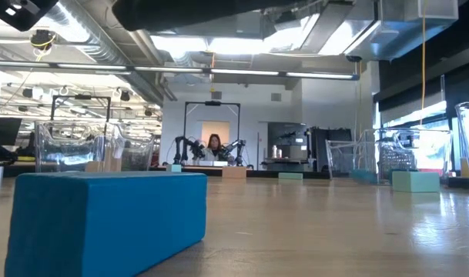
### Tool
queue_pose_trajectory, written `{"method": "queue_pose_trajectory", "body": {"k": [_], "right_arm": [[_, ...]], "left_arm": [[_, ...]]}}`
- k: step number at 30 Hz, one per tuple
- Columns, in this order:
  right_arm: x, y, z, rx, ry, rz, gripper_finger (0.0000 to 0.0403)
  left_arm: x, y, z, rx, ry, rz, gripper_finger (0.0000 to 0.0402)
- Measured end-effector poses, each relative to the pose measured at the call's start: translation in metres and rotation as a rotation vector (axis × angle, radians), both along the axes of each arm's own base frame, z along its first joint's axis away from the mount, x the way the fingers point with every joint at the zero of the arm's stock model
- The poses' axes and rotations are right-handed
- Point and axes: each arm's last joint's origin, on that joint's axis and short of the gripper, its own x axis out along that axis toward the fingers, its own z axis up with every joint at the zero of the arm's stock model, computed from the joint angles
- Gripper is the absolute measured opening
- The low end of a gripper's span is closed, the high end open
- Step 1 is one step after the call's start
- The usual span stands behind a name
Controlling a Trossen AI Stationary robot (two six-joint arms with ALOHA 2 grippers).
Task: Sort & place blocks by color
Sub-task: Put the blue block into the top right transparent bin
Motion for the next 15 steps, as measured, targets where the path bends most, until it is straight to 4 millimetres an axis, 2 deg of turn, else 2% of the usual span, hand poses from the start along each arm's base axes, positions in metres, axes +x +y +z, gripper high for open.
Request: {"method": "queue_pose_trajectory", "body": {"k": [4,7,10,15], "right_arm": [[0.0006,0.0003,0.0006,0.005,-0.009,-0.001,0.0056],[0.0011,0.0006,0.0012,0.009,-0.016,-0.001,0.0045],[0.0015,0.0008,0.0016,0.013,-0.021,-0.002,0.0052],[0.0027,0.0016,0.0031,0.023,-0.040,-0.001,0.0090]], "left_arm": [[0.0001,0.0001,0.0000,0.003,-0.001,-0.002,0.0149],[0.0001,0.0001,0.0000,0.003,-0.001,-0.002,0.0149],[0.0000,0.0001,-0.0001,0.004,-0.001,-0.002,0.0149],[0.0000,0.0001,-0.0001,0.004,-0.001,-0.002,0.0149]]}}
